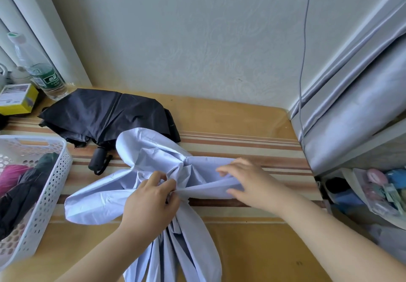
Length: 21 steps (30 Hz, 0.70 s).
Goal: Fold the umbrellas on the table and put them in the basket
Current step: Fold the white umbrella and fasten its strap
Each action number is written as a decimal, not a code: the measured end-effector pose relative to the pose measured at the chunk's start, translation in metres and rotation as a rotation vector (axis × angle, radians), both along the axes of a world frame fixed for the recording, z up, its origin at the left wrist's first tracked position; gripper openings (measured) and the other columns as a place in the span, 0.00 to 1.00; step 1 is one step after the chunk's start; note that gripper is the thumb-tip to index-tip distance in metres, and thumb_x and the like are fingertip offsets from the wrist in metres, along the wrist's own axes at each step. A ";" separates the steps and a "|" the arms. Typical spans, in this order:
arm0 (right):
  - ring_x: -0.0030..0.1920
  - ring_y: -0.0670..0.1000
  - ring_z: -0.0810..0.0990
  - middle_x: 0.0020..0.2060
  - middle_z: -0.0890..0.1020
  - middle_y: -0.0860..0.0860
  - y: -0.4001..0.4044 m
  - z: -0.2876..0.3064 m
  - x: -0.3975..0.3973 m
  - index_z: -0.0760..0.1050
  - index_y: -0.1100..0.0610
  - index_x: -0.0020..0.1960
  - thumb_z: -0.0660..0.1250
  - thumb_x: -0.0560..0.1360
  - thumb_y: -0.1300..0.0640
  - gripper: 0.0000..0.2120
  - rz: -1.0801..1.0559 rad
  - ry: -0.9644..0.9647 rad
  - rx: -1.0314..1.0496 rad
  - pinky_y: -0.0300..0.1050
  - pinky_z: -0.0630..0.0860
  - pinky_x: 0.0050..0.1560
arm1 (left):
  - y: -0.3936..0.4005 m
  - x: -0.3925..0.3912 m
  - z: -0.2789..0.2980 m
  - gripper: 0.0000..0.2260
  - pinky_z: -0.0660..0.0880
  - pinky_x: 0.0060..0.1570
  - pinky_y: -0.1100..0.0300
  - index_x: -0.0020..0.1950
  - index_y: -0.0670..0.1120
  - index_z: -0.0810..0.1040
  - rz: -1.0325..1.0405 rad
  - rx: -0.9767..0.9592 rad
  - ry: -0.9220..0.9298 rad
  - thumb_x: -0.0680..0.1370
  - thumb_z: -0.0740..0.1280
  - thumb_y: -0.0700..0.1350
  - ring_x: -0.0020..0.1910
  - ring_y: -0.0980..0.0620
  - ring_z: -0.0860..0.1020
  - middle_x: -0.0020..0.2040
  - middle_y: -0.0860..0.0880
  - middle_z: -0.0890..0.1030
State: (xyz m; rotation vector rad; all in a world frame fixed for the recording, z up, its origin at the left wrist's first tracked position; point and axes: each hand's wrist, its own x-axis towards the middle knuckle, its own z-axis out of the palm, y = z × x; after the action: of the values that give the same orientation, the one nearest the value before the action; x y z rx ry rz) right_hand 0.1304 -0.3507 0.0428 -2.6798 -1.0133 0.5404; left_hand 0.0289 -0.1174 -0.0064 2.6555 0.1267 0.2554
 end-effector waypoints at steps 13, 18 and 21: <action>0.42 0.50 0.64 0.35 0.68 0.49 0.011 -0.005 0.001 0.61 0.54 0.39 0.60 0.80 0.55 0.13 0.214 -0.056 -0.195 0.46 0.58 0.40 | 0.019 0.008 -0.002 0.04 0.55 0.23 0.69 0.34 0.50 0.70 0.050 -0.012 0.042 0.68 0.59 0.47 0.30 0.49 0.70 0.41 0.56 0.73; 0.68 0.59 0.57 0.72 0.63 0.52 -0.014 -0.001 0.017 0.69 0.54 0.58 0.55 0.82 0.49 0.10 0.165 -0.047 -0.499 0.47 0.62 0.62 | 0.021 0.011 -0.002 0.03 0.56 0.24 0.70 0.33 0.51 0.70 0.021 0.028 0.060 0.68 0.59 0.46 0.31 0.49 0.73 0.46 0.54 0.77; 0.74 0.63 0.43 0.77 0.53 0.51 -0.029 -0.004 0.026 0.71 0.50 0.56 0.57 0.82 0.47 0.09 0.054 -0.084 -0.535 0.53 0.56 0.71 | 0.024 0.011 -0.002 0.07 0.57 0.23 0.70 0.34 0.51 0.71 0.018 0.035 0.051 0.69 0.55 0.49 0.32 0.49 0.74 0.46 0.54 0.77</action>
State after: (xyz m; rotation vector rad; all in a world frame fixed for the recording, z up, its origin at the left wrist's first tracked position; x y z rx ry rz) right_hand 0.1560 -0.3797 0.0391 -3.1663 -1.0906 0.8153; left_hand 0.0402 -0.0933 -0.0089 2.6974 0.1638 0.1972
